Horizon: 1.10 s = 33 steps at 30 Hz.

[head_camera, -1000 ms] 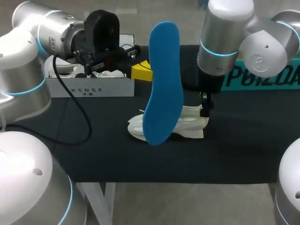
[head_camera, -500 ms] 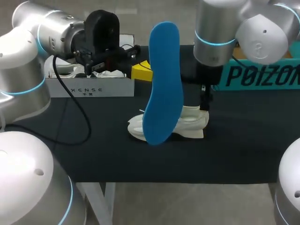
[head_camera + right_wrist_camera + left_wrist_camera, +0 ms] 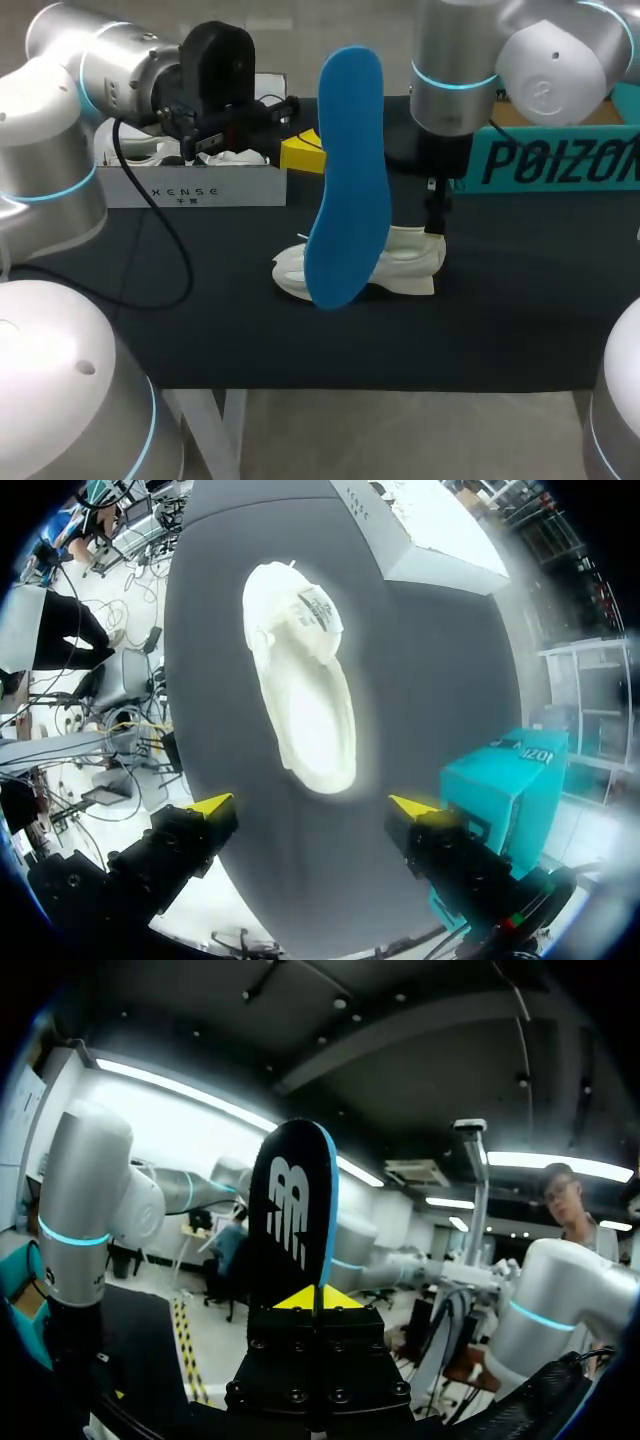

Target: Take the shoe out of the shoebox, open the shoe tongue, remove and reinsert the insole, then place the shoe into the shoebox

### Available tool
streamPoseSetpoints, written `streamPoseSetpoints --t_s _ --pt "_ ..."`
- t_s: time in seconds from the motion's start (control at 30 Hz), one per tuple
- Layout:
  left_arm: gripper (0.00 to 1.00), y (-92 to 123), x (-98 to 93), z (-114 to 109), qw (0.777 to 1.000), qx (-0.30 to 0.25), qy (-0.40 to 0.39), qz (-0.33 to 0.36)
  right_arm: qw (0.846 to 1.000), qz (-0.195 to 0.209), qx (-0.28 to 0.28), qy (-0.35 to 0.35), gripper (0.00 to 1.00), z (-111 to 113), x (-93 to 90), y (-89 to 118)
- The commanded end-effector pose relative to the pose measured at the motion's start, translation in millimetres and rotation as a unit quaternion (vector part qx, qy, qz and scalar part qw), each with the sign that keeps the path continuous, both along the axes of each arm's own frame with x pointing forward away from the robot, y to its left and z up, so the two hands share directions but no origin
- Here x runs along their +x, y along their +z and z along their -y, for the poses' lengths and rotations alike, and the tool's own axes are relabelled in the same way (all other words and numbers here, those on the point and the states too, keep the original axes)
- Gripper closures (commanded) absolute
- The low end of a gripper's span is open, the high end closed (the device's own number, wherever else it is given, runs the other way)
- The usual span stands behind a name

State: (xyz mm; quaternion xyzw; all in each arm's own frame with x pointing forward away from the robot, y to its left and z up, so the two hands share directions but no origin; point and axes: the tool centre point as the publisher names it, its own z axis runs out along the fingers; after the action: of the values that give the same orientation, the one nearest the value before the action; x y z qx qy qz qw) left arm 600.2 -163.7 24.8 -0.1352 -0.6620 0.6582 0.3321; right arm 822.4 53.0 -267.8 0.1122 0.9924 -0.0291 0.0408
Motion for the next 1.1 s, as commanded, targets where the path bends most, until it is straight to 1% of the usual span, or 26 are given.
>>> streamPoseSetpoints --t_s 0.03,0.2,0.3,0.37,0.4,0.43,0.5,0.67,0.73,0.77,0.93,1.1 --pt "1.0 -0.4 -0.3 0.1 1.0 -0.001 0.0 0.0 1.0 0.0 -0.001 0.0 0.0 -0.8 0.3 -0.8" --pt "1.0 -0.4 -0.3 0.1 1.0 -0.001 0.0 0.0 1.0 0.0 -0.001 0.0 0.0 -0.8 0.3 -0.8" --pt "1.0 -0.4 -0.3 0.1 1.0 -0.001 0.0 0.0 1.0 0.01 -0.005 -0.02 0.0 -3.9 6.0 1.2" --pt "1.0 -0.4 -0.3 0.1 1.0 -0.001 0.0 0.0 0.999 0.006 -0.005 -0.049 0.0 -5.9 15.2 -1.6" --pt "1.0 -0.4 -0.3 0.1 1.0 -0.001 0.0 0.0 0.998 -0.001 -0.016 -0.066 0.0 -7.4 20.7 -4.5" --pt "1.0 -0.4 -0.3 0.1 1.0 -0.001 0.0 0.0 0.997 0.001 -0.025 -0.078 0.0 -9.2 26.3 -7.8" --pt "1.0 -0.4 -0.3 0.1 1.0 -0.001 0.0 0.0 0.996 0.013 -0.006 -0.089 0.0 -15.7 36.2 -11.5" --pt "1.0 -0.4 -0.3 0.1 1.0 -0.001 0.0 0.0 0.995 0.037 0.0 -0.096 0.0 -34.5 58.1 -27.1" --pt "1.0 -0.4 -0.3 0.1 1.0 -0.001 0.0 0.0 0.995 0.049 -0.004 -0.091 0.0 -44.3 67.0 -34.6" --pt "1.0 -0.4 -0.3 0.1 1.0 -0.001 0.0 0.0 0.995 0.048 -0.011 -0.085 0.0 -48.1 69.8 -38.5" --pt "1.0 -0.4 -0.3 0.1 1.0 -0.001 0.0 0.0 0.996 0.047 -0.007 -0.076 0.0 -55.3 76.2 -57.3" --pt "1.0 -0.4 -0.3 0.1 1.0 -0.001 0.0 0.0 0.996 0.035 -0.003 -0.082 0.0 -52.2 72.0 -70.2"
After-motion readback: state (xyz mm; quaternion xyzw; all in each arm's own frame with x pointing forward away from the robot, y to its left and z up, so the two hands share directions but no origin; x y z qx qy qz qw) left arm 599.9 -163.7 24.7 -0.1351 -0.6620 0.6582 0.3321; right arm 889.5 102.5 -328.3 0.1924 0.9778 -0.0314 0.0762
